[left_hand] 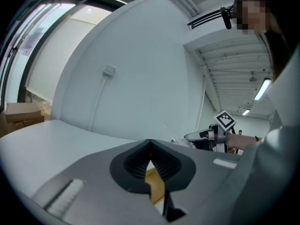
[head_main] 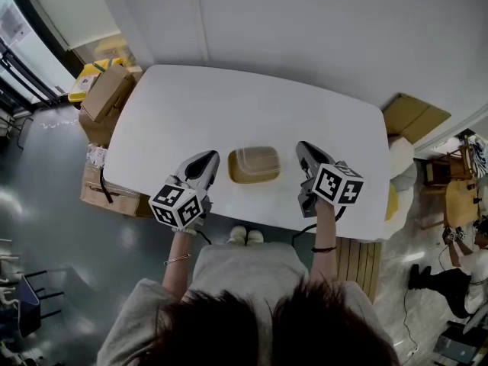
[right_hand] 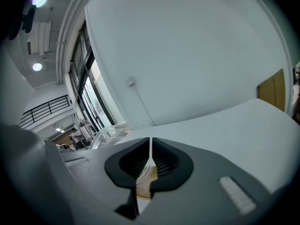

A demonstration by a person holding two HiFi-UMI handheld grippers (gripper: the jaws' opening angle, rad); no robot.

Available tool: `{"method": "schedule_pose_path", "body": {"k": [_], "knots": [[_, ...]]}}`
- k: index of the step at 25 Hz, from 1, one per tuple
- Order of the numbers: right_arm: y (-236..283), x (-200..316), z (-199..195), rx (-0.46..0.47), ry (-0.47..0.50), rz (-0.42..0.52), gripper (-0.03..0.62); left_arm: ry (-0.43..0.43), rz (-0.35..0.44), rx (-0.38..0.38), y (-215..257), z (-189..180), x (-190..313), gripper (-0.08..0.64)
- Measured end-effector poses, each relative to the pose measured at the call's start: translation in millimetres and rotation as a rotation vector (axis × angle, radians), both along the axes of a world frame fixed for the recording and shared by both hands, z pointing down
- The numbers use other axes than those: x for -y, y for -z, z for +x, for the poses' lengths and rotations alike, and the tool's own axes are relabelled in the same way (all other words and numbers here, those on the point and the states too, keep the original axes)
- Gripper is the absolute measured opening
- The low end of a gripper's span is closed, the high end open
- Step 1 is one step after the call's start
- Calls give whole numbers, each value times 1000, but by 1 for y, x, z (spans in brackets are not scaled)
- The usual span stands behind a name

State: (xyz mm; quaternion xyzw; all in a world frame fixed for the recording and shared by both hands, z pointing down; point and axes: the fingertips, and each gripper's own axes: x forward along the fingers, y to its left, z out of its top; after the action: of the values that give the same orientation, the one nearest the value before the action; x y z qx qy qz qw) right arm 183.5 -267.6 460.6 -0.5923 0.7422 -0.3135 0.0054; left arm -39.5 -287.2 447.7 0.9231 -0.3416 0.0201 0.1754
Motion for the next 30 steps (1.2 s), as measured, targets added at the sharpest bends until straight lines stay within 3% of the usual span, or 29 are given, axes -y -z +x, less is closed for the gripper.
{"method": "schedule_pose_path", "body": {"k": [11, 30], "knots": [[31, -5, 15, 3, -9, 70, 32, -12, 52, -60, 36, 8, -4, -9], [72, -13, 11, -5, 29, 168, 31, -57, 144, -28, 71, 8, -19, -9]]}}
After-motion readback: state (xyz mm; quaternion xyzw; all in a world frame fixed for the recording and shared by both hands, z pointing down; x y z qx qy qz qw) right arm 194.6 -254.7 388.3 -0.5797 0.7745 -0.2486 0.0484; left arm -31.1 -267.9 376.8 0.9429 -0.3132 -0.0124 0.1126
